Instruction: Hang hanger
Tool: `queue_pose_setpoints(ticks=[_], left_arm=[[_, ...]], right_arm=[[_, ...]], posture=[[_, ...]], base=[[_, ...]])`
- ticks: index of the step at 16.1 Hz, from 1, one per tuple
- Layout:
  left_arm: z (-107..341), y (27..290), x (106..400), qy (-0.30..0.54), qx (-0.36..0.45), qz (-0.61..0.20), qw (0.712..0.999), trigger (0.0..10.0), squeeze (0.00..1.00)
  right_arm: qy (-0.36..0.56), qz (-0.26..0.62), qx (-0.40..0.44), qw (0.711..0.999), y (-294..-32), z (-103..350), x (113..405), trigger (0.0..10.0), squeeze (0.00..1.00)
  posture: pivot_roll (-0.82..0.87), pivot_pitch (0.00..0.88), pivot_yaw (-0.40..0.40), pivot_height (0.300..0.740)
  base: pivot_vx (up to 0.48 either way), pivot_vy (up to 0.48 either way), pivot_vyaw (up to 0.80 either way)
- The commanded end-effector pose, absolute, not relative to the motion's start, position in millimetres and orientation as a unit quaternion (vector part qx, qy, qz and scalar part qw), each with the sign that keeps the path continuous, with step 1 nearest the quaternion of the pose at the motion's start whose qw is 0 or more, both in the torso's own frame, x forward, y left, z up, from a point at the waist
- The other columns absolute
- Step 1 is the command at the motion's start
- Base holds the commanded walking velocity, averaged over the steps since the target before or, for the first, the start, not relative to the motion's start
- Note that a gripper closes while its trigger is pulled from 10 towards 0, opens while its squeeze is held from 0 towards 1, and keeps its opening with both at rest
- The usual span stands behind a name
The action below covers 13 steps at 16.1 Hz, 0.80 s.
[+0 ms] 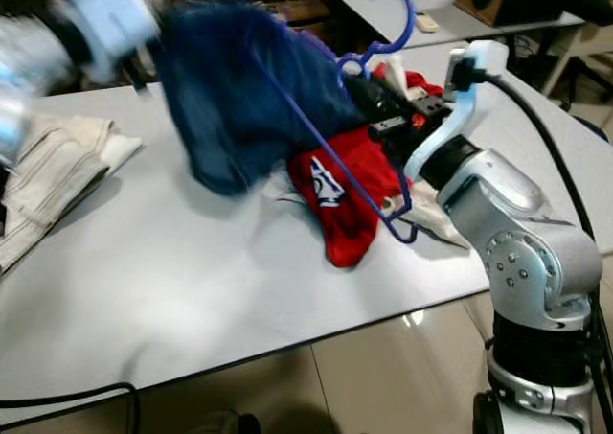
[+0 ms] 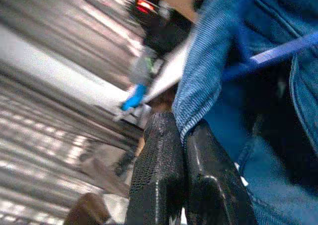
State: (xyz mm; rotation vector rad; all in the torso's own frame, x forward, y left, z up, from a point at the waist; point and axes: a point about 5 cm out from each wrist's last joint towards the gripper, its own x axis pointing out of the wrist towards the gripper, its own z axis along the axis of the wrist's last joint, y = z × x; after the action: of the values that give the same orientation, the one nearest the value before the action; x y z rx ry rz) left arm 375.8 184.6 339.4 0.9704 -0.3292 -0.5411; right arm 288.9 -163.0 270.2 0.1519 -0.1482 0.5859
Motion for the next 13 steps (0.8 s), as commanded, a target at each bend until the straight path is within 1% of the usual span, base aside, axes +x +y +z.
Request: queue_pose_setpoints(ticks=[1, 2, 3, 4, 6, 7, 8, 10, 11, 13], left_arm=[[339.0, 180.5, 373.5, -0.161, 0.450, -0.265, 0.837, 0.0, 0.00], [334.7, 163.5, 369.4, -0.176, 0.431, -0.296, 0.834, 0.0, 0.00], [325.0, 144.3, 365.4, -0.181, 0.406, -0.336, 0.830, 0.0, 0.00], [310.6, 130.1, 361.9, -0.169, 0.391, -0.372, 0.825, 0.0, 0.00], [287.5, 114.8, 355.8, -0.141, 0.369, -0.416, 0.819, 0.0, 0.00], [260.7, 101.7, 348.4, -0.110, 0.350, -0.447, 0.816, 0.0, 0.00], [247.6, 97.2, 345.0, -0.091, 0.339, -0.455, 0.819, 0.0, 0.00], [241.8, 100.2, 347.0, -0.081, 0.347, -0.447, 0.821, 0.0, 0.00], [233.4, 105.3, 347.9, -0.063, 0.352, -0.442, 0.822, 0.0, 0.00], [229.2, 106.1, 347.1, -0.058, 0.353, -0.438, 0.824, 0.0, 0.00]], right_arm=[[-0.067, 0.276, 0.068, 0.956, -168.2, 265.9, 287.5, 10.0, 0.00], [-0.021, 0.261, 0.058, 0.964, -174.2, 243.2, 281.2, 10.0, 0.00], [0.031, 0.237, 0.052, 0.970, -181.6, 218.9, 272.3, 10.0, 0.00], [0.064, 0.210, 0.044, 0.975, -188.4, 202.7, 265.9, 10.0, 0.00], [0.103, 0.163, 0.028, 0.981, -200.3, 183.7, 257.5, 10.0, 0.00], [0.145, 0.119, -0.038, 0.982, -214.4, 166.8, 244.5, 10.0, 0.00], [0.156, 0.102, -0.064, 0.980, -220.2, 163.7, 235.8, 10.0, 0.00], [0.140, 0.075, -0.052, 0.986, -225.7, 169.4, 232.7, 10.0, 0.00], [0.092, 0.048, -0.001, 0.995, -229.9, 181.1, 233.2, 10.0, 0.00], [0.077, 0.062, 0.000, 0.995, -225.9, 183.1, 235.1, 10.0, 0.00]], posture=[[-0.06, 0.000, 0.025, 0.740], [-0.05, 0.000, 0.015, 0.740], [-0.06, 0.000, 0.025, 0.740], [-0.07, 0.000, 0.041, 0.740], [-0.08, 0.000, 0.054, 0.740], [-0.10, 0.000, 0.074, 0.740], [-0.11, 0.000, 0.085, 0.740], [-0.13, 0.000, 0.101, 0.740], [-0.14, 0.000, 0.106, 0.740], [-0.14, 0.000, 0.107, 0.740]], base=[[0.000, 0.000, 0.00], [0.000, 0.000, 0.00], [0.000, 0.000, 0.00], [0.000, 0.000, 0.00], [0.000, 0.000, 0.00], [0.000, 0.000, 0.00], [0.000, 0.000, 0.00], [0.000, 0.000, 0.00], [0.000, 0.000, 0.00], [0.000, 0.000, 0.00]])
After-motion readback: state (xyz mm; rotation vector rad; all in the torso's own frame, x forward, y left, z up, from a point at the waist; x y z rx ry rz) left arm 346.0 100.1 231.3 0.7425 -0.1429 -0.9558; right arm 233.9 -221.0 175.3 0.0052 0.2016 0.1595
